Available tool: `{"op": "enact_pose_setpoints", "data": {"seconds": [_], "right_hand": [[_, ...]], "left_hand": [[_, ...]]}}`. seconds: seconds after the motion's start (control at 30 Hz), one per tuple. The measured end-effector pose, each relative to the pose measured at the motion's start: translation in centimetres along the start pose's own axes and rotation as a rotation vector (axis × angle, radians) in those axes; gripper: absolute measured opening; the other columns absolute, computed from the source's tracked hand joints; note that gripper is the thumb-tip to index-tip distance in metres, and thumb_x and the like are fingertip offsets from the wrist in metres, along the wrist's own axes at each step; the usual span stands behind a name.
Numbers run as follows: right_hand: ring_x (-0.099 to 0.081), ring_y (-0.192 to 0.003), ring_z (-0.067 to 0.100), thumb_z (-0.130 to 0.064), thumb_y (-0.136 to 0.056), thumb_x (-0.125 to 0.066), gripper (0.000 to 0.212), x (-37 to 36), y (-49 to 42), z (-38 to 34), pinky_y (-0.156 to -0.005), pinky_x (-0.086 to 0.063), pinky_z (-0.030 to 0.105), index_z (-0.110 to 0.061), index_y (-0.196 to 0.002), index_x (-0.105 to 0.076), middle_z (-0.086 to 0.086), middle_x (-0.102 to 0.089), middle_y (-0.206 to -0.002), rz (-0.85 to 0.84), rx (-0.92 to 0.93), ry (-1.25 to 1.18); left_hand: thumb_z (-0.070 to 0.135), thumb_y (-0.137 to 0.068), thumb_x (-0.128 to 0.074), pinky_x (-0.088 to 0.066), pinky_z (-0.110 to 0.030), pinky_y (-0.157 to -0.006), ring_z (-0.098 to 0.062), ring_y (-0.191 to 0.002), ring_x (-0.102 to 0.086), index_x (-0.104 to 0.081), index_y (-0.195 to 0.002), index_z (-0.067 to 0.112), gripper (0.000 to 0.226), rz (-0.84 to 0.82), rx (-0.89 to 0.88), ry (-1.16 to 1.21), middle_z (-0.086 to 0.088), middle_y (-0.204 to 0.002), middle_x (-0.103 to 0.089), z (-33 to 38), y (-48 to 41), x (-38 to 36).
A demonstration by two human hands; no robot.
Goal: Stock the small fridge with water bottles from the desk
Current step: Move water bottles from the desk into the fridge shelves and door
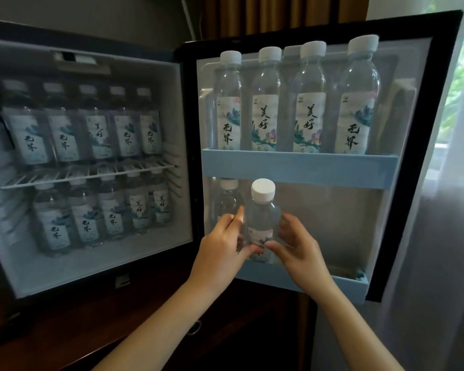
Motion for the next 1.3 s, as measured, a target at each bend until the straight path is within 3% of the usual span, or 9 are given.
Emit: {"op": "enact_pose_setpoints", "data": {"seconds": [0.07, 0.17, 0.37, 0.53, 0.73, 0.87, 1.0, 1.13, 1.3], "right_hand": [[-0.059, -0.103, -0.009, -0.001, -0.078, -0.070, 0.055, -0.3, -0.2, 0.5, -0.083, -0.045, 0.006, -0.032, -0.117, -0.047, -0.018, -0.059, -0.114, -0.006, -0.032, 0.040], [-0.057, -0.107, -0.002, -0.006, -0.078, -0.071, 0.061, -0.7, -0.4, 1.0, -0.085, -0.045, 0.005, -0.024, -0.130, -0.044, -0.017, -0.057, -0.114, -0.038, -0.082, 0.114], [-0.059, -0.110, 0.009, -0.018, -0.082, -0.070, 0.062, -0.5, -0.8, 0.8, -0.096, -0.048, 0.026, -0.019, -0.136, -0.040, -0.004, -0.060, -0.121, -0.046, -0.133, 0.186], [-0.055, -0.086, -0.004, -0.020, -0.084, -0.068, 0.057, -0.3, -0.8, 0.3, -0.073, -0.043, 0.000, -0.018, -0.134, -0.042, -0.014, -0.056, -0.105, -0.033, -0.148, 0.243], [-0.057, -0.109, 0.011, -0.029, -0.083, -0.069, 0.064, -0.4, -0.6, 0.6, -0.088, -0.042, 0.019, -0.015, -0.137, -0.037, 0.000, -0.058, -0.121, -0.029, -0.166, 0.293], [-0.046, -0.120, 0.021, -0.032, -0.083, -0.068, 0.078, 0.6, 0.5, -0.8, -0.097, -0.033, 0.020, -0.009, -0.143, -0.026, 0.010, -0.044, -0.130, 0.220, -0.065, 0.325], [-0.044, -0.105, 0.019, -0.024, -0.086, -0.056, 0.050, -1.0, 3.0, -6.8, -0.094, -0.030, 0.014, -0.006, -0.130, -0.039, 0.011, -0.049, -0.110, 0.532, 0.368, 0.347], [-0.045, -0.095, 0.017, -0.021, -0.086, -0.051, 0.028, -9.0, 1.4, -8.8, -0.086, -0.031, 0.014, -0.003, -0.107, -0.059, 0.012, -0.058, -0.097, 0.286, 0.483, 0.364], [-0.056, -0.082, 0.026, -0.021, -0.088, -0.045, 0.025, -20.6, 0.9, -9.2, -0.074, -0.042, 0.029, -0.005, -0.092, -0.064, 0.009, -0.060, -0.086, -0.085, 0.481, 0.313]], "left_hand": [[0.027, -0.067, -0.081, -0.057, -0.032, -0.072, -0.009, -0.080, -0.065, -0.045, -0.137, 0.011, 0.081, 0.032, 0.045, 0.004, 0.001, -0.099, -0.060, -0.6, 0.4, 0.0], [0.022, -0.067, -0.081, -0.058, -0.032, -0.076, -0.013, -0.087, -0.068, -0.036, -0.142, 0.011, 0.088, 0.055, 0.039, 0.024, -0.004, -0.101, -0.063, -0.4, 1.1, -0.4], [0.022, -0.074, -0.076, -0.058, -0.033, -0.075, -0.016, -0.086, -0.066, -0.026, -0.145, 0.015, 0.087, 0.022, 0.003, -0.019, -0.006, -0.107, -0.061, 0.2, 0.7, -0.6], [0.020, -0.081, -0.070, -0.051, -0.025, -0.082, -0.006, -0.080, -0.052, -0.020, -0.147, 0.021, 0.082, -0.077, 0.059, -0.047, -0.001, -0.112, -0.053, 0.1, 0.6, -1.2], [0.013, -0.083, -0.068, -0.048, -0.020, -0.075, -0.001, -0.072, -0.043, -0.019, -0.144, 0.028, 0.079, -0.099, 0.043, -0.083, 0.011, -0.089, -0.041, -0.5, 1.5, -0.2], [0.008, -0.081, -0.068, -0.042, -0.008, -0.061, 0.005, -0.062, -0.044, -0.033, -0.142, 0.023, 0.071, -0.055, 0.047, -0.116, 0.018, -0.075, -0.040, -2.6, 3.1, 2.1], [0.016, -0.086, -0.064, -0.039, -0.012, -0.059, -0.004, -0.063, -0.049, -0.037, -0.141, 0.023, 0.061, -0.025, 0.200, -0.196, 0.011, -0.080, -0.048, -6.8, 5.0, 5.5], [0.016, -0.087, -0.062, -0.036, -0.010, -0.059, -0.005, -0.066, -0.052, -0.047, -0.133, 0.021, 0.049, 0.015, 0.352, -0.249, 0.010, -0.083, -0.052, -10.9, 7.5, 9.8], [0.014, -0.090, -0.060, -0.039, -0.017, -0.059, -0.001, -0.061, -0.049, -0.068, -0.096, 0.010, 0.011, 0.114, 0.482, -0.342, 0.003, -0.077, -0.059, -15.6, 12.6, 17.0]]}}
Point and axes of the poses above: each hand's wrist, its own y-axis away from the middle knuckle, its own x-axis out of the back of the hand, z = x × y, the point moved 9 cm from there along -y, towards the middle knuckle
